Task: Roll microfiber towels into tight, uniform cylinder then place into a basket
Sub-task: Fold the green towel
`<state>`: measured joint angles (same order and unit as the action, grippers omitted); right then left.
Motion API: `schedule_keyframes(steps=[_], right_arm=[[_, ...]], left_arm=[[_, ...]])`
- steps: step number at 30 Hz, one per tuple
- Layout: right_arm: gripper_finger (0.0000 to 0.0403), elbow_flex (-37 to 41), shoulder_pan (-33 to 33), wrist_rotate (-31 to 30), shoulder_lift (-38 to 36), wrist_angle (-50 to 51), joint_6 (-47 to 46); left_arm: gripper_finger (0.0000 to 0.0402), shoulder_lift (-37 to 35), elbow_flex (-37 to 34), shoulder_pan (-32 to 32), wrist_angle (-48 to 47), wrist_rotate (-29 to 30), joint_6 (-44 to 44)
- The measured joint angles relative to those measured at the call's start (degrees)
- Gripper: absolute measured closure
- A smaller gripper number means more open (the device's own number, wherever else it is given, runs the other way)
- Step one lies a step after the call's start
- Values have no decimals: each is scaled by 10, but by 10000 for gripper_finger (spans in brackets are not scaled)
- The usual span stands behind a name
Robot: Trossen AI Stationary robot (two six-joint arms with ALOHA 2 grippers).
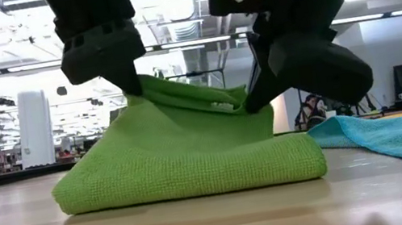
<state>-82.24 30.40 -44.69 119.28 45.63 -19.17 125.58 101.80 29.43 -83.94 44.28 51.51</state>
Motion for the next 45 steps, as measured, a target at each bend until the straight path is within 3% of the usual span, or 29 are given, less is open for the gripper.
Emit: schedule_keyframes(steps=[12,17,26,31,38,45], right_arm=[[396,0,-13,18,0,1,1],[386,0,-13,27,1,0,1],[324,0,-13,6,1,2,1],[273,0,-13,-2,1,3,-6],[195,-1,-16,5,0,21,-36],[198,-1,30,4,-1,194,-152]], left_arm=[[401,0,0,-28,28,-44,-17],[375,0,0,-31,35,-46,-23],[284,0,0,-31,38,-48,-12],[249,0,0,-32,32,-79,-4],[237,0,0,-22,12,-95,-12],[236,0,0,32,-6,-78,7]])
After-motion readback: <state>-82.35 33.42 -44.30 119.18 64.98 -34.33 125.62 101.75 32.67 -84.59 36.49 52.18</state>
